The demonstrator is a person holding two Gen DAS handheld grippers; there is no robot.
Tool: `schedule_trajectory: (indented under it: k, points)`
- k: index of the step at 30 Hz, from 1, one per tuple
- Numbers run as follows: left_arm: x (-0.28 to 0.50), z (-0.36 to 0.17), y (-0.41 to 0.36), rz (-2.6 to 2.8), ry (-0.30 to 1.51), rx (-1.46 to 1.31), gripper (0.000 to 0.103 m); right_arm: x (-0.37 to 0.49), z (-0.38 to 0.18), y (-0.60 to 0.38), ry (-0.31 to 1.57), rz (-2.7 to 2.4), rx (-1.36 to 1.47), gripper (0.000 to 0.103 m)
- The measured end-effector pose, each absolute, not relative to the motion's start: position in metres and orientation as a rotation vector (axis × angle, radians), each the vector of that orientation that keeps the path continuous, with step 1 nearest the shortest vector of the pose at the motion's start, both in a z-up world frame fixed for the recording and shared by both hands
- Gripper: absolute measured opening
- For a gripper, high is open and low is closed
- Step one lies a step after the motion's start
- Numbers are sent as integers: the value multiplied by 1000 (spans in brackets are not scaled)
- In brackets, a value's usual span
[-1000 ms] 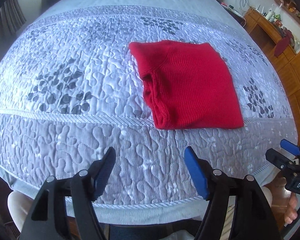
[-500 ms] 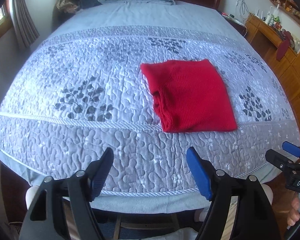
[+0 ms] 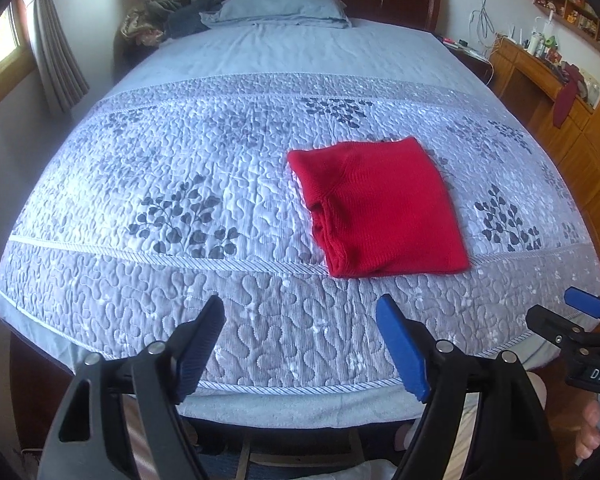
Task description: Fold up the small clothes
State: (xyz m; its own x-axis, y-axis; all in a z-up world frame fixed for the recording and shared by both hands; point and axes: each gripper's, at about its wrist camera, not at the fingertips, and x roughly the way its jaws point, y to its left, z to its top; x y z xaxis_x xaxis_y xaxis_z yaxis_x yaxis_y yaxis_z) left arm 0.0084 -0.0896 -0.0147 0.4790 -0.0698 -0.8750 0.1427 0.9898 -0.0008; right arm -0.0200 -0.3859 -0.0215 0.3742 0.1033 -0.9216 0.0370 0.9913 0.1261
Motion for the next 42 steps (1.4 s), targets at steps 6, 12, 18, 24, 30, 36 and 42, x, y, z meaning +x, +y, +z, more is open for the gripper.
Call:
schedule_trajectory:
  k: [6, 12, 18, 24, 30, 36, 42]
  points:
    - [8, -19, -89, -119, 1076, 81, 79, -20, -24, -383, 1195, 38, 134, 99]
    - [9, -27, -90, -104, 1093, 96, 80, -17, -28, -381, 1203, 43, 130, 99]
    - [11, -34, -92, -101, 1110, 97, 81, -15, -30, -379, 1205, 47, 118, 99]
    - [13, -37, -93, -98, 1115, 101, 81, -14, -31, -383, 1202, 36, 118, 99]
    - [13, -38, -94, -85, 1116, 110, 81, -12, -34, -383, 1207, 34, 111, 99]
    - [15, -39, -96, -93, 1119, 121, 82, -11, -36, -385, 1216, 34, 126, 99]
    - [14, -38, -97, -104, 1121, 111, 82, -11, -37, -389, 1219, 27, 137, 99]
